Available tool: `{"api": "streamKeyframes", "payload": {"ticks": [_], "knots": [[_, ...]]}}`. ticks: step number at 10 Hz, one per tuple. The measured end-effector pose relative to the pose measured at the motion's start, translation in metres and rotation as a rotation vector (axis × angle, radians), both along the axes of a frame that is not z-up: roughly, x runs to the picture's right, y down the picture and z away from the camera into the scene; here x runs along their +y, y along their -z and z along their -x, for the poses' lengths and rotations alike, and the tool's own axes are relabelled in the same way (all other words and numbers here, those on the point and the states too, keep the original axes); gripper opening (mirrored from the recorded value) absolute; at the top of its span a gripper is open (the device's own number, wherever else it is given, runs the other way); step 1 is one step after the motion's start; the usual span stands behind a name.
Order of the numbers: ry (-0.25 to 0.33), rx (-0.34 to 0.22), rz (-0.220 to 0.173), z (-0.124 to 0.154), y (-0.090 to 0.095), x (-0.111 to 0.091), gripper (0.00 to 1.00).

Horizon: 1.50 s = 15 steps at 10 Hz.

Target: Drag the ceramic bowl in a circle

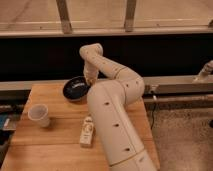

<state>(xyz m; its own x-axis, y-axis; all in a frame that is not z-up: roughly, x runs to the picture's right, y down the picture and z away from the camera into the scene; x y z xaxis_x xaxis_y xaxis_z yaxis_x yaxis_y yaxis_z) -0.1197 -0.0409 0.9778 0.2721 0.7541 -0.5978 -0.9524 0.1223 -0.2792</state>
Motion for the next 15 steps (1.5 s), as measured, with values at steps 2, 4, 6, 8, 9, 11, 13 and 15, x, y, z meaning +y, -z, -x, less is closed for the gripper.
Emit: {"api": "streamKeyframes", "payload": {"ticks": [2, 4, 6, 8, 9, 11, 13, 15], "knots": [[0.030, -0.107, 0.005, 0.037, 0.013, -0.003, 0.00], [0.047, -0.191, 0.010, 0.063, 0.045, 0.013, 0.00], [0.039, -0.207, 0.026, 0.067, 0.065, 0.028, 0.00], [0.017, -0.188, 0.053, 0.049, 0.082, 0.050, 0.00], [-0.007, -0.160, 0.065, 0.029, 0.090, 0.060, 0.00], [-0.064, -0.076, 0.092, -0.021, 0.097, 0.079, 0.00], [-0.103, -0.007, 0.104, -0.052, 0.090, 0.081, 0.00], [-0.112, 0.037, 0.103, -0.079, 0.071, 0.066, 0.00]]}}
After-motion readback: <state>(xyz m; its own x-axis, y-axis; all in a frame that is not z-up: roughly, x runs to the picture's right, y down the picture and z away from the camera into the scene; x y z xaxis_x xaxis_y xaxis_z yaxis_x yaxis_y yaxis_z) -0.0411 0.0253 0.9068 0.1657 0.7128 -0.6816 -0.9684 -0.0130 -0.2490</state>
